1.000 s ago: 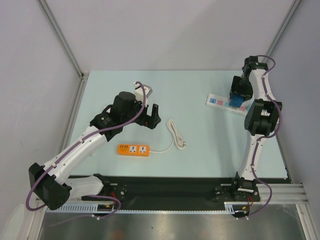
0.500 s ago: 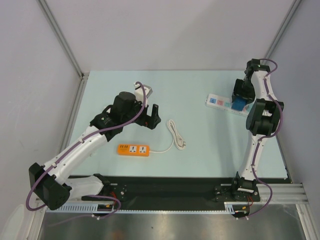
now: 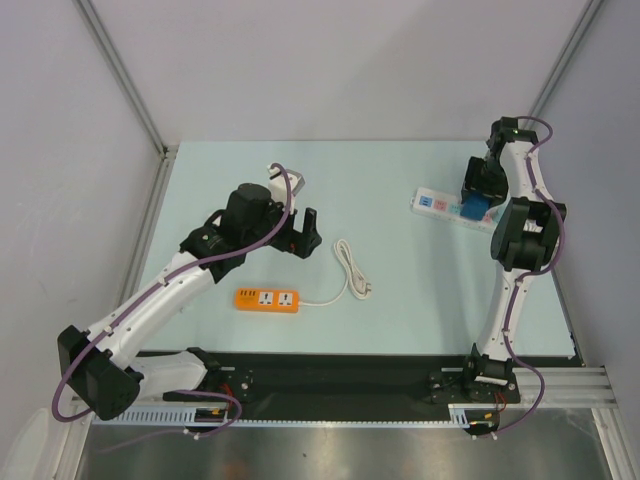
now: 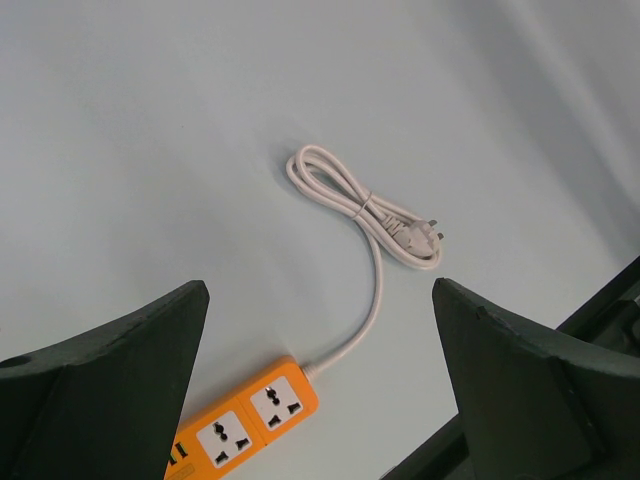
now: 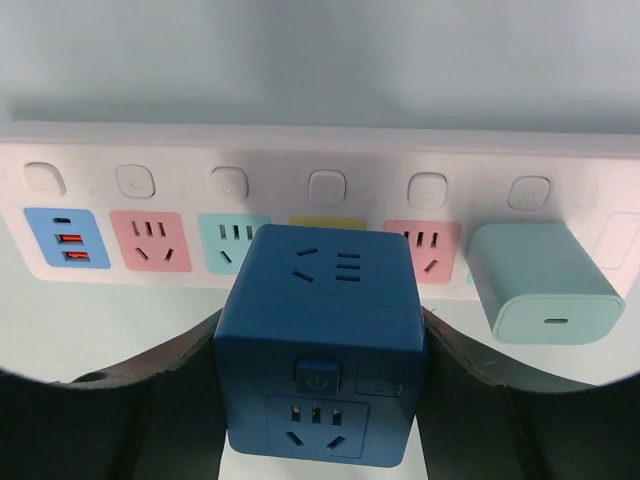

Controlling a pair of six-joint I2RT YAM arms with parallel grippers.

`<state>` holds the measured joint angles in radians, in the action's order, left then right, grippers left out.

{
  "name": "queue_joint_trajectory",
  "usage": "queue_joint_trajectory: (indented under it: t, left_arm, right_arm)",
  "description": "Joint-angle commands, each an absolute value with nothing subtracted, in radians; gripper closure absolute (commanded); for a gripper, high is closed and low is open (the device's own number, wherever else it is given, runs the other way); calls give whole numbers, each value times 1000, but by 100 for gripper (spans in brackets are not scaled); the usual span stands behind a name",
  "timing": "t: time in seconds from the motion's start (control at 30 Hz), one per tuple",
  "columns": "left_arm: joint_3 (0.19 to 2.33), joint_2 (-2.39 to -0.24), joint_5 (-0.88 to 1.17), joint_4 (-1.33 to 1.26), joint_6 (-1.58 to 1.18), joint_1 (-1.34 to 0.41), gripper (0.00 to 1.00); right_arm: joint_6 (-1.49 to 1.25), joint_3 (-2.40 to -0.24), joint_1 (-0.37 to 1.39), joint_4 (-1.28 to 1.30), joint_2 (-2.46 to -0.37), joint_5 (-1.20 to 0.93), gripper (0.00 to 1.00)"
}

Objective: Insert the plug

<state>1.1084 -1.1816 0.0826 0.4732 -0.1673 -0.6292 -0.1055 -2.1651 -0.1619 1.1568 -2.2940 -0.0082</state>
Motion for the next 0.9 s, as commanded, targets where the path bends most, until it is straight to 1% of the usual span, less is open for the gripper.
queue_joint_trajectory:
  t: [0.0, 0.33, 0.73, 0.87]
  left_arm:
    - [1109, -1158, 92, 439, -179, -621, 0]
    - [1109, -1157, 104, 436, -183, -620, 0]
    - [1109, -1157, 110, 436, -184, -615, 0]
    - [1108, -1158, 109, 434, -184, -612, 0]
  right_arm:
    - [-117, -2180, -163, 1144, -2263, -29, 100]
    - [-124, -2160, -172, 1114, -2283, -18, 100]
    - [-112, -2141, -163, 1126, -2293, -64, 100]
    - [-110, -2132, -163, 1126, -2293, -40, 100]
